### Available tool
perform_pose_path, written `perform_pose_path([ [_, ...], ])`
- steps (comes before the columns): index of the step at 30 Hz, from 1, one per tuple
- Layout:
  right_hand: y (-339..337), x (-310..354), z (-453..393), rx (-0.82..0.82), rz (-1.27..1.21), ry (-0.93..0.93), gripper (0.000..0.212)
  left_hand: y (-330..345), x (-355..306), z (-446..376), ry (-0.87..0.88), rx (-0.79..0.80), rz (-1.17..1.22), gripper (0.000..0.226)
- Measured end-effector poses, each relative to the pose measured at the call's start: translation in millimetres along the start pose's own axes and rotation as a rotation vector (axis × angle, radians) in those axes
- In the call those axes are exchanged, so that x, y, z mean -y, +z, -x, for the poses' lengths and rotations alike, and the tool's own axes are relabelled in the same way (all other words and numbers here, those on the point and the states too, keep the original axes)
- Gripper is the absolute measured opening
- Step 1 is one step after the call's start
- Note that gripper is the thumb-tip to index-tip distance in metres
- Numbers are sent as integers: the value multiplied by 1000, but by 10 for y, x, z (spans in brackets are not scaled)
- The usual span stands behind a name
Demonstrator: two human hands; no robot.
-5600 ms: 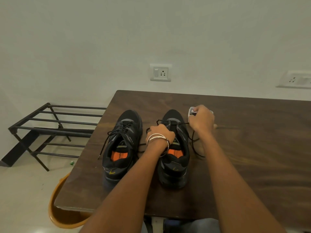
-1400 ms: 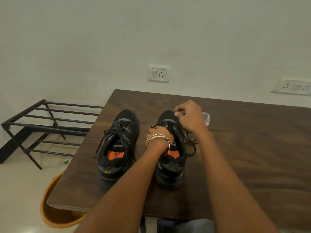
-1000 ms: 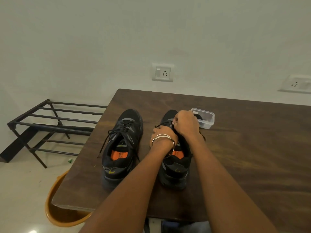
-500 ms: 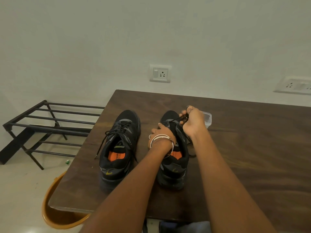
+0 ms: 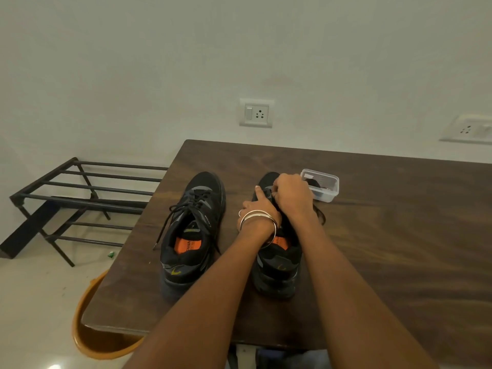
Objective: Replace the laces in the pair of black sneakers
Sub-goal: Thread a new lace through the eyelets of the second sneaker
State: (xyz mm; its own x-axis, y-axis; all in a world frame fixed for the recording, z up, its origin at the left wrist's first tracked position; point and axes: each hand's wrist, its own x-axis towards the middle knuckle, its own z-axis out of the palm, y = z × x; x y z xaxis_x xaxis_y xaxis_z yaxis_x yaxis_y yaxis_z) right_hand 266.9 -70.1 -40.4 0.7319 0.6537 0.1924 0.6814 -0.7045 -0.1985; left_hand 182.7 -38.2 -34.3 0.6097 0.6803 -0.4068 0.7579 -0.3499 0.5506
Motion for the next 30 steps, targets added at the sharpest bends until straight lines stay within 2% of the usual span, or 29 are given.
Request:
perform_pose_path([
  [9, -125, 55, 57, 29, -65, 19, 19, 12, 8, -9, 10, 3, 21, 76],
  [14, -109, -9, 63, 48, -250, 110, 18, 7, 21, -11, 14, 22, 1, 78],
  [16, -103, -96, 43, -11, -458, 250, 21, -1, 28, -18, 12, 14, -10, 79],
  [19, -120, -325, 40, -13, -909, 558, 15, -7, 39, -26, 9, 10, -22, 78],
  [20, -139, -406, 51, 4, -950, 630, 11, -13, 44, -31, 7, 8, -27, 78],
  [21, -174, -469, 74, 34, -907, 677, 13, -21, 53, -37, 3, 5, -31, 79],
  [23, -267, -599, 131, 38, -636, 702, 30, -21, 62, -44, 8, -2, -33, 80],
  [25, -408, -643, 197, -4, -350, 679, 33, -5, 63, -39, 13, -5, -32, 79],
  [26, -474, -641, 211, -38, -281, 650, 29, 2, 66, -34, 13, -6, -31, 79],
  [29, -570, -528, 141, -145, -375, 453, 16, 17, 62, -27, 13, -9, -26, 80],
  [30, -552, -449, 116, -122, -450, 368, 14, 17, 58, -32, 14, -11, -23, 80],
])
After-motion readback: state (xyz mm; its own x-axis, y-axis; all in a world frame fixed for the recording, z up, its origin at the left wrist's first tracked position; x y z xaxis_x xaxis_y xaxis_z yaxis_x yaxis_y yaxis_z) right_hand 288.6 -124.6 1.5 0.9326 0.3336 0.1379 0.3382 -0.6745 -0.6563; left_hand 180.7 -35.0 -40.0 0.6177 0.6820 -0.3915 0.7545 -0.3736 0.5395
